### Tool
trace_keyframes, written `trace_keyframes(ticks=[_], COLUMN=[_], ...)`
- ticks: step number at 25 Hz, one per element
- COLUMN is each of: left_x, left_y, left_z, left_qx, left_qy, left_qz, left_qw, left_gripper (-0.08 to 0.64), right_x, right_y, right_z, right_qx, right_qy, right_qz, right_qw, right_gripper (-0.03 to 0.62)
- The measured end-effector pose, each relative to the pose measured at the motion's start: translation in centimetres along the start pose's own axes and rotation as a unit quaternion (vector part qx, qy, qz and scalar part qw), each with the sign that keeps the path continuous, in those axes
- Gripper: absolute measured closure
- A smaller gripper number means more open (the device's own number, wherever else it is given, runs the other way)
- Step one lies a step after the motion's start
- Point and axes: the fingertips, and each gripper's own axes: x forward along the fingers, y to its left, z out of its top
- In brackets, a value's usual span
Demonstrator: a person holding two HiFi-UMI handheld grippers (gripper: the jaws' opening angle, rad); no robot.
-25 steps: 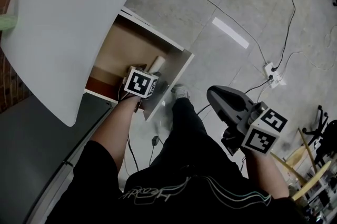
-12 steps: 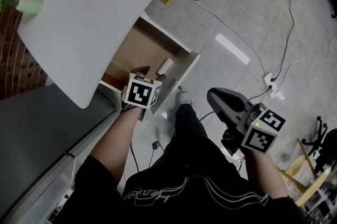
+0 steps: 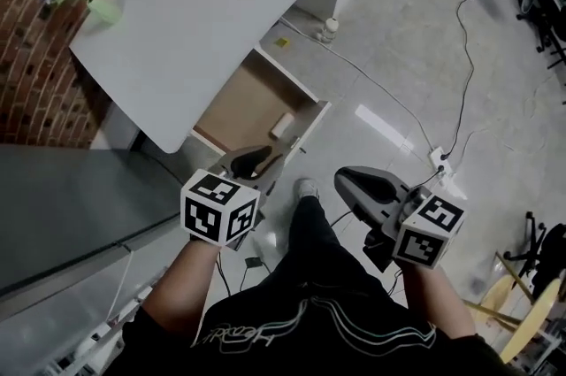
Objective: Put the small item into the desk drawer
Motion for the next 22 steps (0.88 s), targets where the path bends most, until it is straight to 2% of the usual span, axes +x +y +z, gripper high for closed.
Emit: trace_keyframes(ticks=[3, 5, 7, 9, 11, 16, 19, 22], left_x=[-4.7, -7.8, -10.9, -13.7, -16.4, -22.4, -25.0, -26.7], left_y=[-4.9, -7.7, -10.1, -12.2, -14.6, -20.1, -22.3, -24.1], left_z=[1.2, 2.0, 2.6, 3.2, 3.7, 5.2, 5.7, 5.7], left_qx=[0.001, -0.013, -0.026, -0.023, -0.008, 0.045, 0.069, 0.085], left_qy=[-0.040, -0.065, -0.087, -0.106, -0.127, -0.187, -0.203, -0.207], left_qz=[-0.050, -0.076, -0.089, -0.085, -0.087, -0.110, -0.118, -0.127], left_qw=[0.9979, 0.9949, 0.9919, 0.9905, 0.9880, 0.9752, 0.9696, 0.9662], left_gripper=[0.471, 0.482, 0.499, 0.516, 0.525, 0.532, 0.537, 0.538], right_x=[-1.9, -3.4, -5.2, -6.9, -8.2, -10.4, -11.3, -12.3], right_y=[4.3, 7.2, 10.0, 12.8, 15.6, 21.3, 23.4, 25.1], right_z=[1.1, 2.3, 3.1, 3.4, 3.5, 3.2, 2.7, 2.7], right_qx=[-0.026, -0.047, -0.065, -0.078, -0.096, -0.146, -0.168, -0.169], right_qy=[-0.021, -0.041, -0.060, -0.073, -0.081, -0.102, -0.107, -0.113], right_qz=[0.010, 0.016, 0.021, 0.026, 0.032, 0.048, 0.050, 0.061], right_qw=[0.999, 0.998, 0.996, 0.994, 0.992, 0.983, 0.979, 0.977], right_gripper=[0.541, 0.543, 0.541, 0.542, 0.541, 0.543, 0.541, 0.543])
